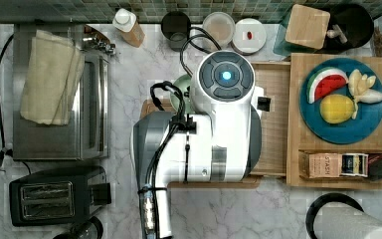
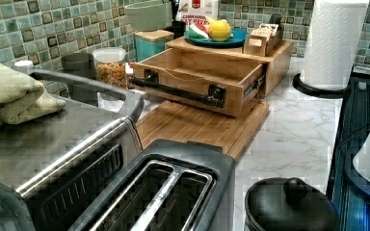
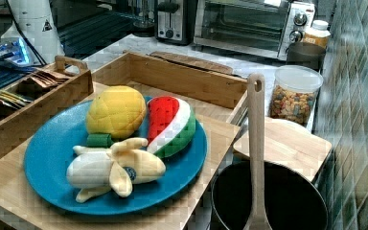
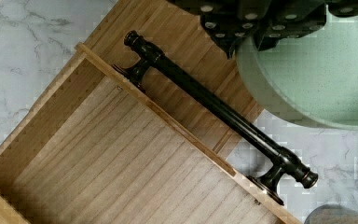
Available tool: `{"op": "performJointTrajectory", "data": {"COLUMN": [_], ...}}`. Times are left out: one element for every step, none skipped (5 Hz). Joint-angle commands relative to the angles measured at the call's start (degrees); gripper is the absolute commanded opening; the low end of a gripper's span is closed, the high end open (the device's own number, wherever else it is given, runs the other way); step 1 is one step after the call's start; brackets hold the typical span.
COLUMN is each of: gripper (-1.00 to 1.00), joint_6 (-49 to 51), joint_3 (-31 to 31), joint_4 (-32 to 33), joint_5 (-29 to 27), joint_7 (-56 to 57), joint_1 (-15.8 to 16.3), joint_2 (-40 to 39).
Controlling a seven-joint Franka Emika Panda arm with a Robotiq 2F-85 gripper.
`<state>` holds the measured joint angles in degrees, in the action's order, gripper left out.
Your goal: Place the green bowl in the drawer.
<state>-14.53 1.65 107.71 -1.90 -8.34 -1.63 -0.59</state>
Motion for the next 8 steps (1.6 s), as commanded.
{"op": "performJointTrajectory", "data": {"gripper": [-1.00, -1.00, -1.00, -1.00, -1.00, -1.00, -1.00, -1.00], "joint_6": [0.01, -6.41, -5.09, -1.98, -3.67, -8.67, -14.59, -16.16], "joint_3": [0.35, -1.22, -3.54, -6.00, -6.92, -6.24, -5.38, -6.45], "joint_4": [0.57, 7.07, 6.83, 4.72, 5.90, 10.97, 16.69, 18.72], "joint_5": [-0.10, 0.93, 0.16, -0.32, -0.05, 2.62, 6.17, 3.55], "joint_7": [-0.02, 0.36, 2.21, -2.35, -10.99, -19.72, -26.02, -24.97], "joint_1": [-0.24, -1.83, -4.15, -5.53, -6.58, -6.89, -7.33, -8.15], "joint_2": [0.34, 4.00, 4.25, 3.30, 3.90, 6.28, 8.42, 8.28]}}
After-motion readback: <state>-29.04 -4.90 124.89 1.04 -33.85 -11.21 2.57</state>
